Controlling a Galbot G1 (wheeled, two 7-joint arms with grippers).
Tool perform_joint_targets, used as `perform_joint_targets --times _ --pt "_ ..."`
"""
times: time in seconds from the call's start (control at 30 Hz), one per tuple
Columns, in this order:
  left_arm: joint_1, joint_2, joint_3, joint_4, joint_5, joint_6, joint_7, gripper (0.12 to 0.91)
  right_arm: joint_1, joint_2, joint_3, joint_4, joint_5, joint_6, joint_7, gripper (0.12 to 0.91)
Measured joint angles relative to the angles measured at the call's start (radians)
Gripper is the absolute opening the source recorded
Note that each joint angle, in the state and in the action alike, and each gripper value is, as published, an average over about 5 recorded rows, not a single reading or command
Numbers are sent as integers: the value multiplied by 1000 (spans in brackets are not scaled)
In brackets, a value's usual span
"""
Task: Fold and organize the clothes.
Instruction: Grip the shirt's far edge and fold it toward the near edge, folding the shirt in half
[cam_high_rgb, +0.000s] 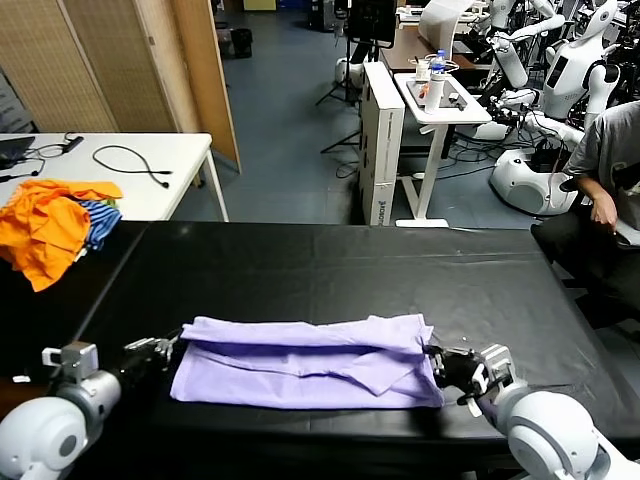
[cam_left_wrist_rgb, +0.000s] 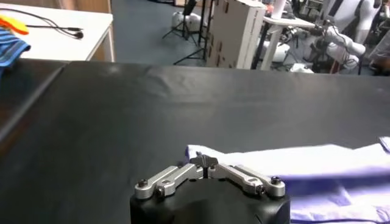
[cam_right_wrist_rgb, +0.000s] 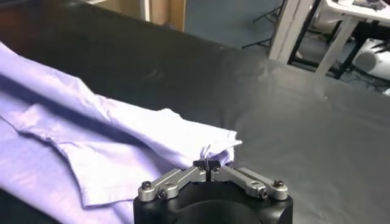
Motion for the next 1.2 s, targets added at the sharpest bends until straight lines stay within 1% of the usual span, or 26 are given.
perform_joint_targets --times 0.13,0.3,0.43,0.5,0.53,0.57,0.63,0.67,0.7,0.73,0.77,0.87,0.9,0.97,1.0,1.1,1.2 --pt "39 -15 -17 -19 18 0 4 146 -24 0 2 -2 -2 0 -2 140" --pt "95 -36 -21 -28 64 -8 31 146 -28 8 -8 -15 -7 0 -4 140" --pt "128 -54 -8 -28 100 -12 32 146 -37 11 -3 -14 0 0 -17 141" --pt "132 -63 -5 -28 110 -11 29 151 -45 11 6 -5 11 0 -24 163" --pt "133 -68 -5 -29 113 -10 28 157 -49 11 11 1 17 0 -25 193" --pt "133 -71 -7 -31 115 -10 28 180 -52 11 18 8 24 0 -25 242" --pt "132 -76 -14 -37 116 -11 27 264 -59 9 36 23 42 0 -24 347" --pt "130 -77 -19 -38 116 -11 26 319 -62 8 46 32 52 0 -22 423" --pt "128 -78 -25 -37 114 -13 25 393 -64 7 58 40 62 0 -21 480" --pt "124 -78 -31 -34 112 -15 24 450 -64 8 70 46 73 0 -18 536" --pt "118 -77 -37 -29 107 -16 22 525 -62 10 83 51 81 0 -15 612" --pt "91 -76 -49 -4 82 -19 9 744 -41 25 111 51 91 0 -1 786" --pt "78 -76 -50 7 74 -19 5 811 -29 33 114 44 89 0 4 830" --pt "47 -78 -45 31 64 -20 3 877 -1 54 113 20 85 0 16 885" --pt "30 -78 -40 42 64 -22 4 892 14 66 110 3 83 0 24 896" --pt "-24 -82 -17 75 65 -30 4 905 62 106 91 -57 87 0 58 906" --pt "-74 -93 14 103 64 -36 3 907 108 151 68 -119 112 0 95 907"
